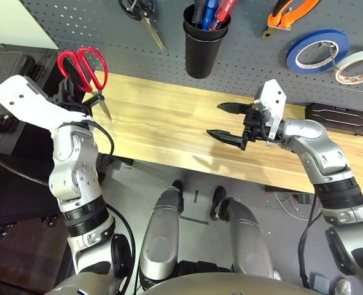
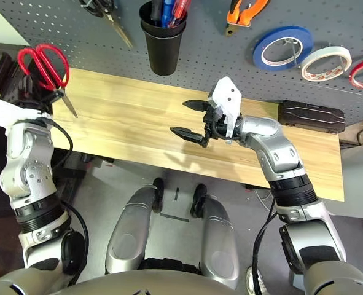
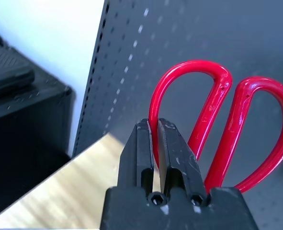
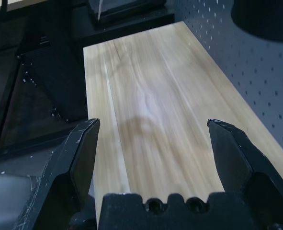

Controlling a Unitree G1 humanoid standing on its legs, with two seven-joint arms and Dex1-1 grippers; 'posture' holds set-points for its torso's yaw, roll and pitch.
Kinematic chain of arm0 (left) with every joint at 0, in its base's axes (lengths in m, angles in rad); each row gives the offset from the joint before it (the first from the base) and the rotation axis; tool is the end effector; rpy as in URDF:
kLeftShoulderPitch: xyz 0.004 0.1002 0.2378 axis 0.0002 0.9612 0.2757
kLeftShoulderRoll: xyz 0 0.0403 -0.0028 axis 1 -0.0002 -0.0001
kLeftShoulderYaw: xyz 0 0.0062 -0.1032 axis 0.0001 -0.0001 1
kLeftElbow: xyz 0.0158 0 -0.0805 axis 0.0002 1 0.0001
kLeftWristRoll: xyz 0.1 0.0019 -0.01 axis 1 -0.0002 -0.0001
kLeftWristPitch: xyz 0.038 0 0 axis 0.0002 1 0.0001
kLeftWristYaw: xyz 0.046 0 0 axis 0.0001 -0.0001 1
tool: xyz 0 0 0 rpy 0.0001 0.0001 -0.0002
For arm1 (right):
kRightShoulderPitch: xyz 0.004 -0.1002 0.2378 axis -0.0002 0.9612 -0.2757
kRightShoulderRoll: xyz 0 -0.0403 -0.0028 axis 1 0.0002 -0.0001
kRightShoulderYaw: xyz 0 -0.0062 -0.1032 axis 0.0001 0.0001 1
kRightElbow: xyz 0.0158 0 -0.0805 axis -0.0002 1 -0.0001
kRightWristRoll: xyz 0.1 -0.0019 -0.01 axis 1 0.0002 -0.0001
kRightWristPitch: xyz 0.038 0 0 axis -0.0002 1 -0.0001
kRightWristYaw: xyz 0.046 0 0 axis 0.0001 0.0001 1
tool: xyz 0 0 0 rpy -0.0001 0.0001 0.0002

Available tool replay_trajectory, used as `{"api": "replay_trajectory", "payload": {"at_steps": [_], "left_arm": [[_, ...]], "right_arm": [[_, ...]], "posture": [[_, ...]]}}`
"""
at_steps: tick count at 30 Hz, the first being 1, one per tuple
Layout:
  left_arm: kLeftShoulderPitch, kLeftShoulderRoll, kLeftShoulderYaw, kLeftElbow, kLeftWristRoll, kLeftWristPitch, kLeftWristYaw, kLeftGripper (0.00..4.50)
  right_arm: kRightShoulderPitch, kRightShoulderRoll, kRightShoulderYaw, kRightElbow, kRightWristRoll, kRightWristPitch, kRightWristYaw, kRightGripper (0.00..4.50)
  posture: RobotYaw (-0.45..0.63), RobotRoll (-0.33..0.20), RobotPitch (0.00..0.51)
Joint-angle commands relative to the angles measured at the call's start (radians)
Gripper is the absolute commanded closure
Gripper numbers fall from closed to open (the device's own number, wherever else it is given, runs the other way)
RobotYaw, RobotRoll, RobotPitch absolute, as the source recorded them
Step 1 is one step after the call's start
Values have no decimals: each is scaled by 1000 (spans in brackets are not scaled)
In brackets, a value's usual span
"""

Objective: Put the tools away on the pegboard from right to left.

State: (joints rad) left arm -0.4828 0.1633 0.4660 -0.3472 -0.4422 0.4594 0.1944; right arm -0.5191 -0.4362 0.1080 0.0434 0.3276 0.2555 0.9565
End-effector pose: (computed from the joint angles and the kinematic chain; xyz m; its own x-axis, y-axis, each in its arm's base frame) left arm 0.2403 0.2229 0.1994 0.8788 0.3322 0.3425 -0.1851 0.8990 -0.3968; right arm 0.2864 -0.1800 0.1573 0.4273 0.9028 -0.0499 -0.8854 0.4066 -0.2254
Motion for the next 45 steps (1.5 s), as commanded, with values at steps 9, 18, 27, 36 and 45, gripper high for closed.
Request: {"api": "replay_trajectory", "payload": {"at_steps": [9,18,27,36,45], "left_arm": [[-89,29,-17,-52,-83,66,7,4468],[-181,46,-32,14,-96,73,-13,4468],[-255,52,-59,109,-94,49,-57,4468],[-306,40,-87,174,-95,25,-99,4468],[-267,19,-115,206,-90,-3,-151,4468]], "right_arm": [[12,36,-68,-39,67,-52,-10,0],[12,18,-124,-148,133,15,-59,0],[-9,-11,-158,-256,199,120,-119,0],[-25,-71,-193,-288,240,193,-143,0],[-27,-88,-206,-260,235,189,-156,0]], "posture": [[287,0,269],[241,0,261],[191,0,253],[161,0,255],[150,0,253]]}}
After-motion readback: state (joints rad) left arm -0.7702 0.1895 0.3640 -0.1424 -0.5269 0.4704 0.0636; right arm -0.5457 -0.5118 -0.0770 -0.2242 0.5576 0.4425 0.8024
